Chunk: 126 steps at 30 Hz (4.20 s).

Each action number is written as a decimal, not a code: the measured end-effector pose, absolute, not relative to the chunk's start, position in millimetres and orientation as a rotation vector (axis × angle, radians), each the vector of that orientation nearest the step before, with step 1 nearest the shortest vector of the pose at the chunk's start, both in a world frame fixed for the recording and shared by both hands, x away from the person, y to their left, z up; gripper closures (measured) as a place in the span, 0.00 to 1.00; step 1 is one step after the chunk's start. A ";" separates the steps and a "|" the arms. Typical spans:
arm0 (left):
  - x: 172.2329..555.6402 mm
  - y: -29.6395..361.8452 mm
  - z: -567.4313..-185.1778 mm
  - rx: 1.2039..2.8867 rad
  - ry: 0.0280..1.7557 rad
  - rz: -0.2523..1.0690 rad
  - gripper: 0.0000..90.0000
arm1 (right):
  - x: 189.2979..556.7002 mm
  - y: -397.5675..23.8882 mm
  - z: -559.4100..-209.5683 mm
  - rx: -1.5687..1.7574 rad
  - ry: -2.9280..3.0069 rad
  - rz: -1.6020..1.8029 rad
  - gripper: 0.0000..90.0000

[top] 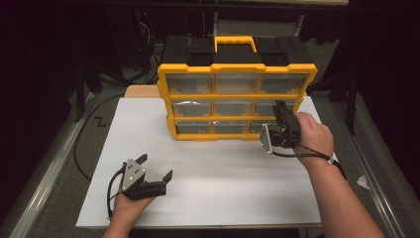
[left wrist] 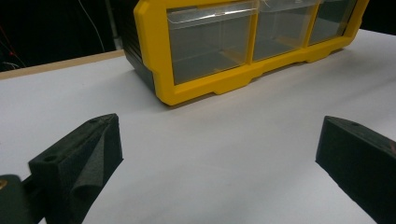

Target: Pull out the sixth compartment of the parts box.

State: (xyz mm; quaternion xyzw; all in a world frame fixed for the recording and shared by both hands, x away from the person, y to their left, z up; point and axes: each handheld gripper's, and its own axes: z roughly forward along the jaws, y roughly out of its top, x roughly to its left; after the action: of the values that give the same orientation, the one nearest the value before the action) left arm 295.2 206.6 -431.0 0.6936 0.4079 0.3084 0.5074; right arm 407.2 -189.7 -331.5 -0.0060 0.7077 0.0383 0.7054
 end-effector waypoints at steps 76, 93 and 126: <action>296.4 208.6 -430.5 1.639 0.984 0.717 0.01 | 343.8 -193.8 -340.4 -0.078 1.544 0.038 0.90; 296.5 208.4 -430.6 1.640 0.983 0.717 0.01 | 333.9 -194.8 -347.3 -0.077 1.526 0.054 0.89; 295.2 208.3 -430.3 1.640 0.975 0.714 0.01 | 310.9 -198.8 -419.7 -0.057 1.761 0.098 0.57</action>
State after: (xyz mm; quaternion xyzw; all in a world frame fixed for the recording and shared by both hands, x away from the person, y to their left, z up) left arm 295.2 208.3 -430.3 0.6854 0.4075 0.2985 0.5245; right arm 310.9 -198.8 -419.7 -0.0247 0.7707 0.0428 0.6352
